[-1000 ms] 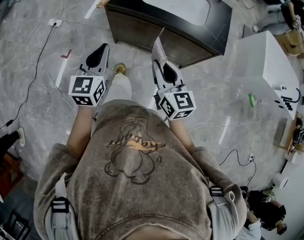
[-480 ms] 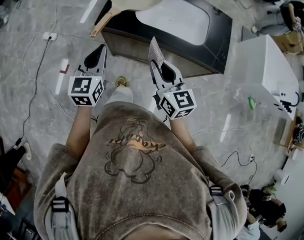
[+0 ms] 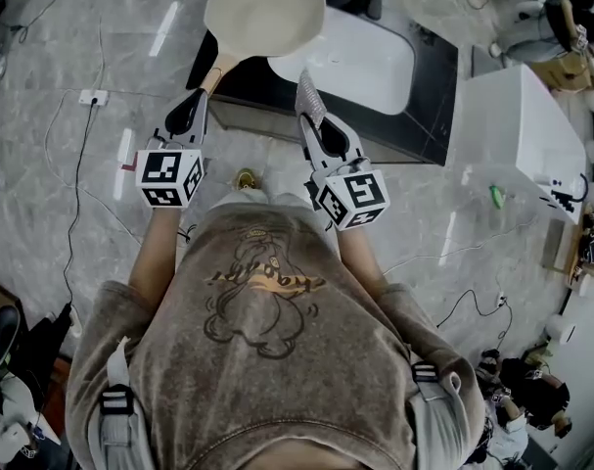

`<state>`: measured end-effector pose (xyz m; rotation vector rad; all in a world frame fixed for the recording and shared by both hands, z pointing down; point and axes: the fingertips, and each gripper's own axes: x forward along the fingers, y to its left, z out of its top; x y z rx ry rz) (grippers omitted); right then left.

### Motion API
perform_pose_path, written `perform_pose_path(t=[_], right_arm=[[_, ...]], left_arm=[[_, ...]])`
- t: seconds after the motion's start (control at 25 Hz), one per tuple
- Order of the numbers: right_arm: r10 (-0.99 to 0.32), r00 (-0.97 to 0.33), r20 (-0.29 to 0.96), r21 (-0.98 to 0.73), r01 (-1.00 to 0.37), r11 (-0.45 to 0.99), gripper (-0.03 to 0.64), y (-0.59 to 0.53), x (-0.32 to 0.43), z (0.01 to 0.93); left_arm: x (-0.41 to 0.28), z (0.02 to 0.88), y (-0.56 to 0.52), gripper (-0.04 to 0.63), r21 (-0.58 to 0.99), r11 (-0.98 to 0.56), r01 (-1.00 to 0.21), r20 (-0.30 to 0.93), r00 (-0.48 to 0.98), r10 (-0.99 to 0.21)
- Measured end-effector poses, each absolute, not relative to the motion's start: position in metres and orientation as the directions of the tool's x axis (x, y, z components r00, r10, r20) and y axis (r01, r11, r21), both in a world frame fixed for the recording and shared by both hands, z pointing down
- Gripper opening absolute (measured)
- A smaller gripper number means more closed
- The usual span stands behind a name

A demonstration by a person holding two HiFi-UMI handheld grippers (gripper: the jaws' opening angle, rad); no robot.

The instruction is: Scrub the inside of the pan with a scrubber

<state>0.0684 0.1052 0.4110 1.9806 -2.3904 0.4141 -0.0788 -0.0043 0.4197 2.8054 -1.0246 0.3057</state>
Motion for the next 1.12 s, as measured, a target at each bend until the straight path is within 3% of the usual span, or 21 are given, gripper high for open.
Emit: perform_pose_path(t=[0.6, 1.12], right_arm=[[-0.963, -0.216, 0.162, -0.183, -0.965, 0.186, 0.081, 0.016, 0.113, 0.403], [-0.945, -0.299, 0.135, -0.227, -0.937, 0.264, 0.081, -0.067, 0.169, 0.411]], left_arm=[[-0.041, 0.413, -0.081, 0.020, 0.094, -0.766, -0.636, 0.215, 0.765, -0.608], [0.001, 0.435, -0.140, 0.020, 0.074, -0.748, -0.659, 0.302, 0.730, -0.613]])
